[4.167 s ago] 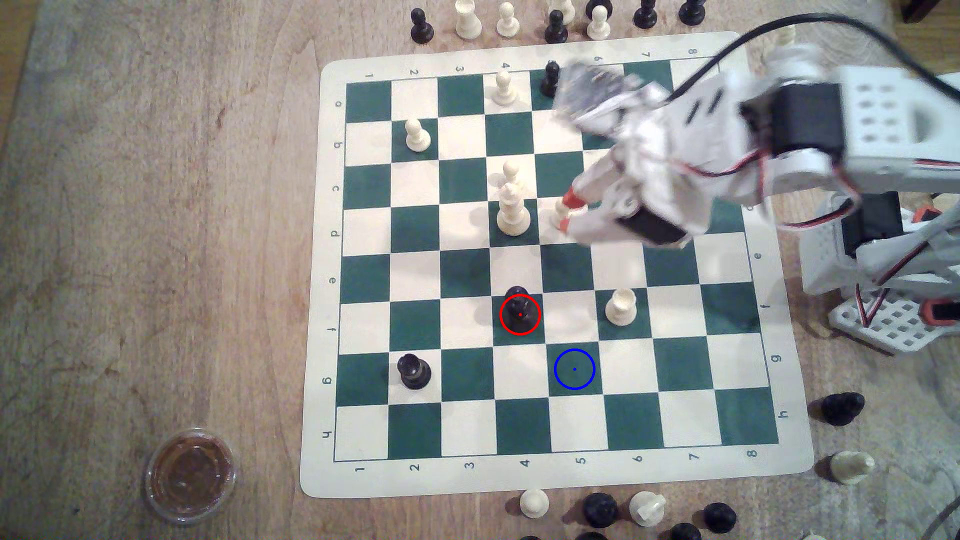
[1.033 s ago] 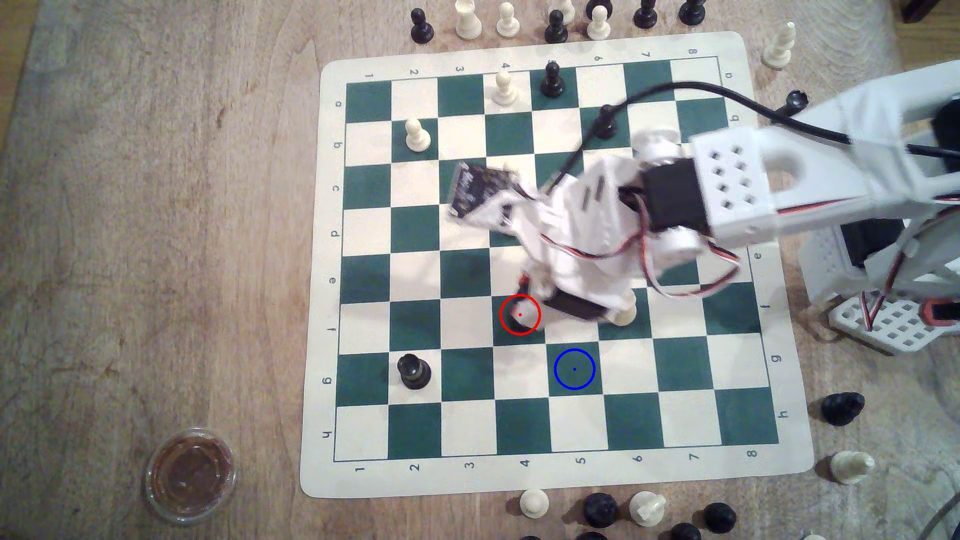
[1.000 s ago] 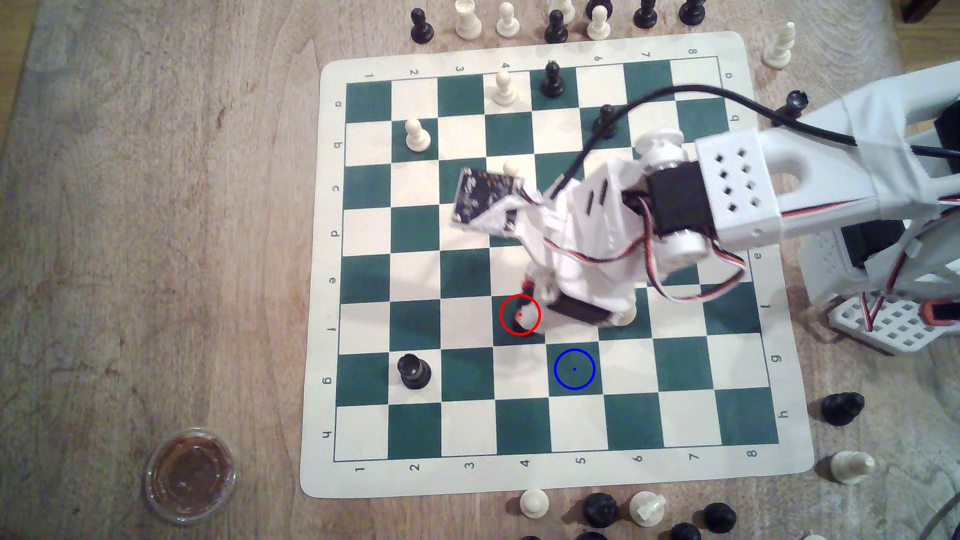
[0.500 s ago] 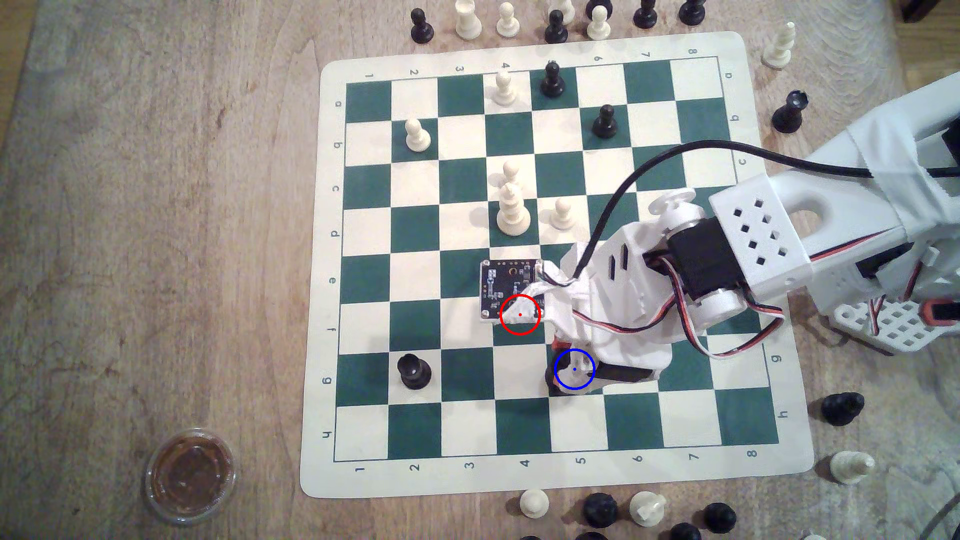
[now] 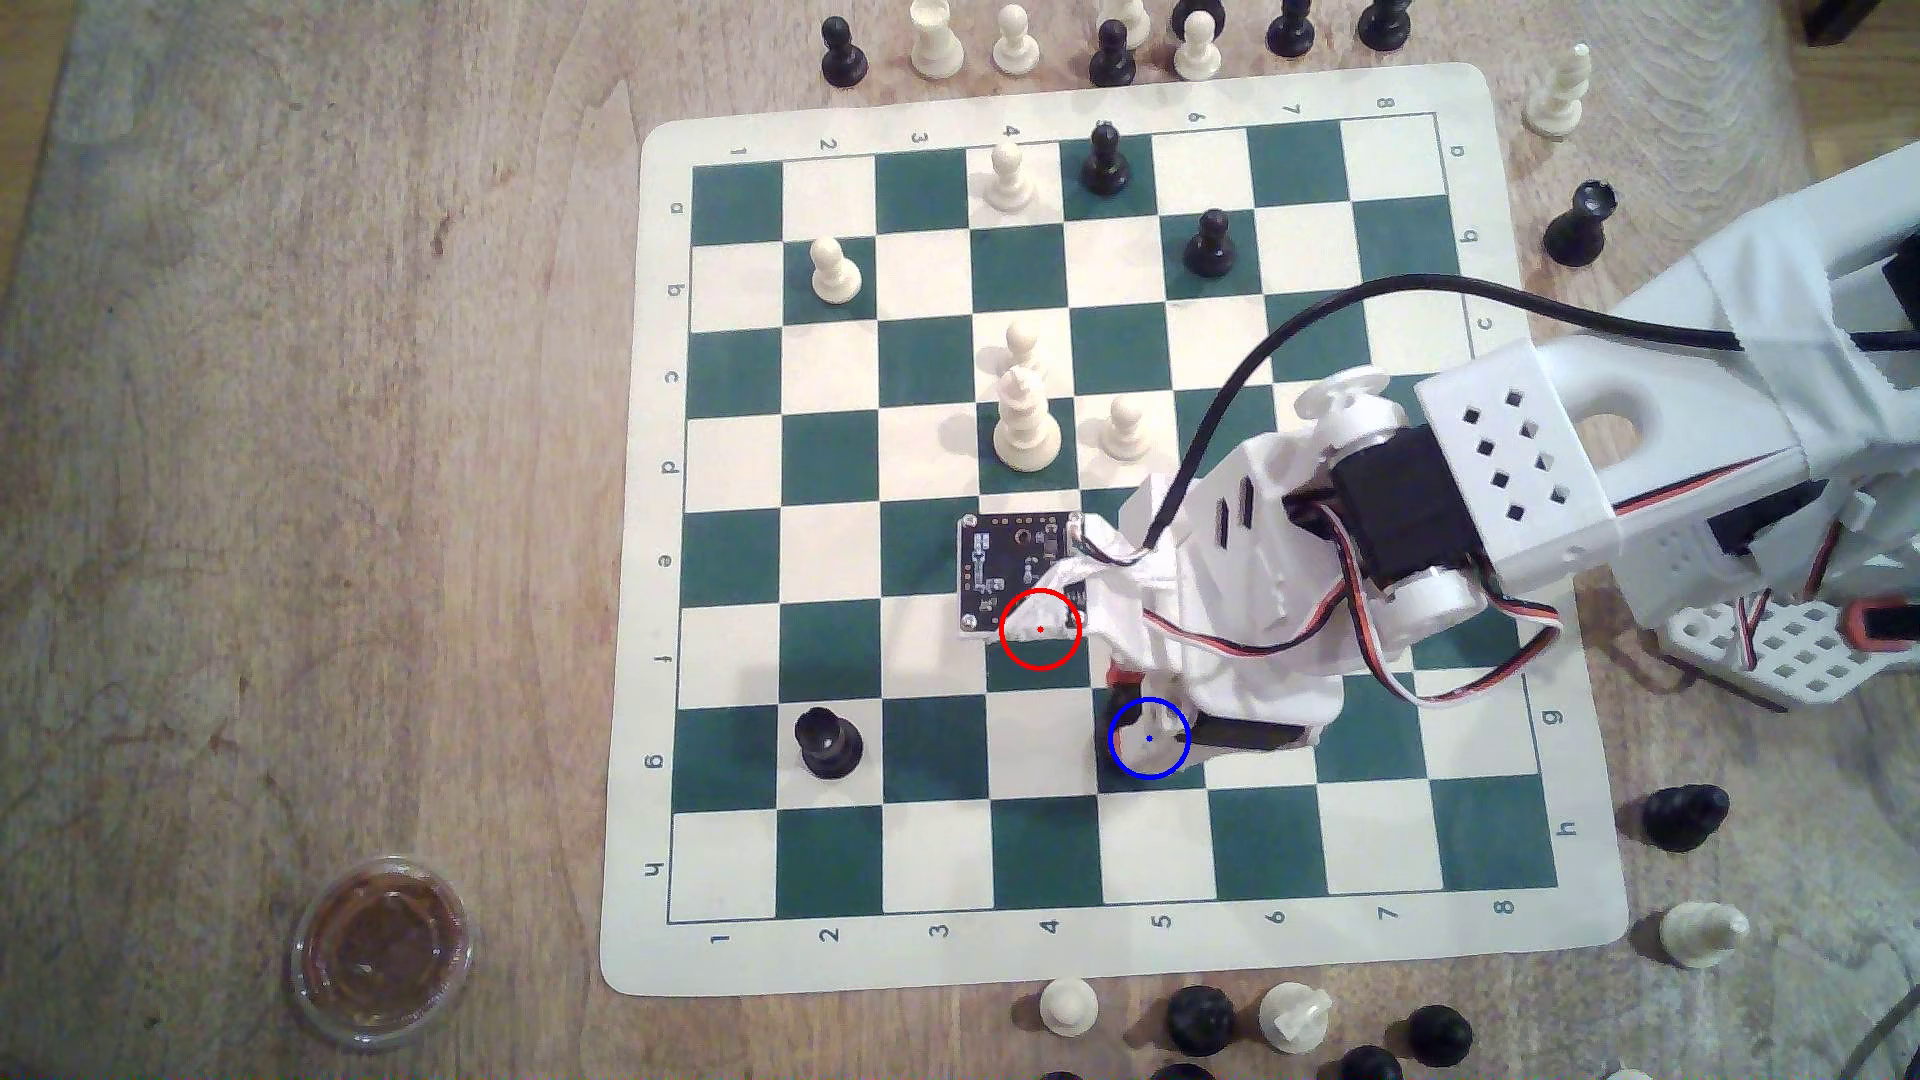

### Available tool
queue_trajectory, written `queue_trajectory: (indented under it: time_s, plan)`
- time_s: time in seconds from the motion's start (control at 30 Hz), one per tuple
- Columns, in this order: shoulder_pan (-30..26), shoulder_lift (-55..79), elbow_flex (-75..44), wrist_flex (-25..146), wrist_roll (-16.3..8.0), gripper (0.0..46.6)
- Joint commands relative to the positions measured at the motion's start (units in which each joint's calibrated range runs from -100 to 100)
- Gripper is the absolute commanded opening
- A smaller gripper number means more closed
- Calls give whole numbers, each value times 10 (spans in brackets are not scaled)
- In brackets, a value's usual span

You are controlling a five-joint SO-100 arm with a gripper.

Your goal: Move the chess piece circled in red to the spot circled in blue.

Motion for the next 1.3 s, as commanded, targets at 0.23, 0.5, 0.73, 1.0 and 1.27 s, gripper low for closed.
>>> queue_trajectory:
  time_s: [0.23, 0.5, 0.73, 1.0, 1.27]
  plan:
    - [0, 9, 5, 9, 4, 36]
    - [16, -12, 18, -8, 0, 219]
    - [80, -89, 11, -17, 5, 206]
    - [119, -233, 64, -14, 13, 2]
    - [166, -410, 276, -325, 67, 2]
